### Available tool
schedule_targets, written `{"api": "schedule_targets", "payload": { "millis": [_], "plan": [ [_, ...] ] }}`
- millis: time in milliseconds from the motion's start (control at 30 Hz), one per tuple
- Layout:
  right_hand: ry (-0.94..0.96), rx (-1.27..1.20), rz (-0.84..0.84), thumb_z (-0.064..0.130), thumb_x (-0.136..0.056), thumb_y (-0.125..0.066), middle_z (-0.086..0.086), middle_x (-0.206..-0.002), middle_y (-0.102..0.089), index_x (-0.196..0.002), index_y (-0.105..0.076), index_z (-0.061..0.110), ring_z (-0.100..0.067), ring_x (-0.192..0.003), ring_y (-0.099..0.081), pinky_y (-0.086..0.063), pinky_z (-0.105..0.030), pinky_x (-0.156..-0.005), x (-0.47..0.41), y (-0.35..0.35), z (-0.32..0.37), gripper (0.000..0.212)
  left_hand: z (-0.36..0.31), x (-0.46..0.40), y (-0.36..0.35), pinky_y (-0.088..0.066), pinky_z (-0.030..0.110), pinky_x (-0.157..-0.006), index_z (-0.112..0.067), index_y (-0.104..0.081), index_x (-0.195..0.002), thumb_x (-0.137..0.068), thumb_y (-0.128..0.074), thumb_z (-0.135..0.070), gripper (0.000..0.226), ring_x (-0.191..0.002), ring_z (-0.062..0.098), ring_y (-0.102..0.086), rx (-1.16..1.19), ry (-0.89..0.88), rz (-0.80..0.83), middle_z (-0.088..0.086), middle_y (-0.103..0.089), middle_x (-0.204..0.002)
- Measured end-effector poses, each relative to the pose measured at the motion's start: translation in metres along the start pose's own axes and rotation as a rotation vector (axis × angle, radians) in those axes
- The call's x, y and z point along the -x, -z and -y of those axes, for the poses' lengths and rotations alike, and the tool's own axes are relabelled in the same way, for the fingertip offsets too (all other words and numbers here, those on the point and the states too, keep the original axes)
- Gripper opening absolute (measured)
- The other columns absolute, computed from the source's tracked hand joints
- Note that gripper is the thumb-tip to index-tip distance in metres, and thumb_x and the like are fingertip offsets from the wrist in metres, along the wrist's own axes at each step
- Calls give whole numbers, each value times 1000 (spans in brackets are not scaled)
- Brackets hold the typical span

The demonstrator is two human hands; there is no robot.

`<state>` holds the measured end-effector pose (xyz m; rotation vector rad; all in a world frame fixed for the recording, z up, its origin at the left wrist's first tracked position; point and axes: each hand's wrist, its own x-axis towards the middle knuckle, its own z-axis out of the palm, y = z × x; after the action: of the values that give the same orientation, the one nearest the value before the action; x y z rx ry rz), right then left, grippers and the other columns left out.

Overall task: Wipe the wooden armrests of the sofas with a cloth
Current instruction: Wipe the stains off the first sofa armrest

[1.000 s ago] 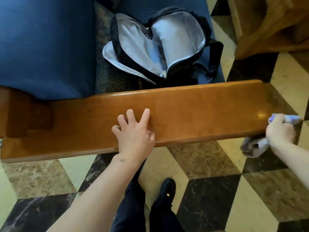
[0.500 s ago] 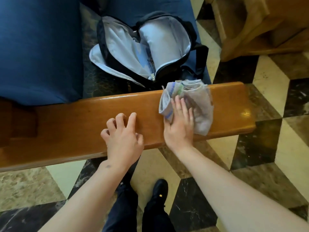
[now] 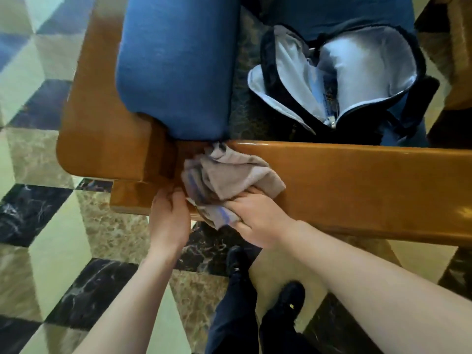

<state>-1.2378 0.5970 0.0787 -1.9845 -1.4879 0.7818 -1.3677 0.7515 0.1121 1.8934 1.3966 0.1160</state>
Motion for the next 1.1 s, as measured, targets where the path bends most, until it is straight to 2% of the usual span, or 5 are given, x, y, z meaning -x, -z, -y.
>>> {"api": "schedule_targets", "payload": {
  "millis": [167,467,667,833,1100],
  "plan": [
    [115,119,256,23,-96,-57,2,-137,-68,-134,-67,18,-20,-136,-51,-20,-33,-125,38,53,-43,39,-8,23,-19,-39,48,-102,-9,-53,-137,-100,-49,-28,42,-123,37,-44,-307,-103,80,16,-52,-132],
    [-309,-50,-182,11,-98,-62,5,-149,-57,-148,-54,26,-16,-147,-39,-19,-33,-125,166,76,-97,52,-86,87,-118,-41,44,-106,-13,-47,-146,-96,-49,-53,64,-124,30,-40,-552,-462,349,12,-49,-136],
    [-539,124,-388,15,-95,-61,9,-157,-45,-153,-45,28,-18,-149,-36,-11,-19,-122,254,97,-148,62,-85,123,-149,-13,69,-119,-18,-9,-161,-96,-31,-67,84,-136,25,-44,-734,-555,562,0,-44,-144],
    [-879,21,-955,-2,-95,-58,-12,-146,-58,-143,-57,11,-33,-139,-47,-27,-36,-122,254,89,-146,50,-80,129,-155,-15,73,-117,-15,-10,-162,-97,-36,-62,84,-128,22,-51,-774,-603,497,-3,-54,-133],
    [-1311,-309,-924,18,-105,-46,-6,-163,-39,-159,-33,18,-30,-150,-34,-22,-44,-123,169,66,-50,55,-68,175,-128,-43,39,-112,-20,-22,-160,-102,-47,-41,67,-129,21,-53,-462,-326,547,2,-56,-144]
  ]
}}
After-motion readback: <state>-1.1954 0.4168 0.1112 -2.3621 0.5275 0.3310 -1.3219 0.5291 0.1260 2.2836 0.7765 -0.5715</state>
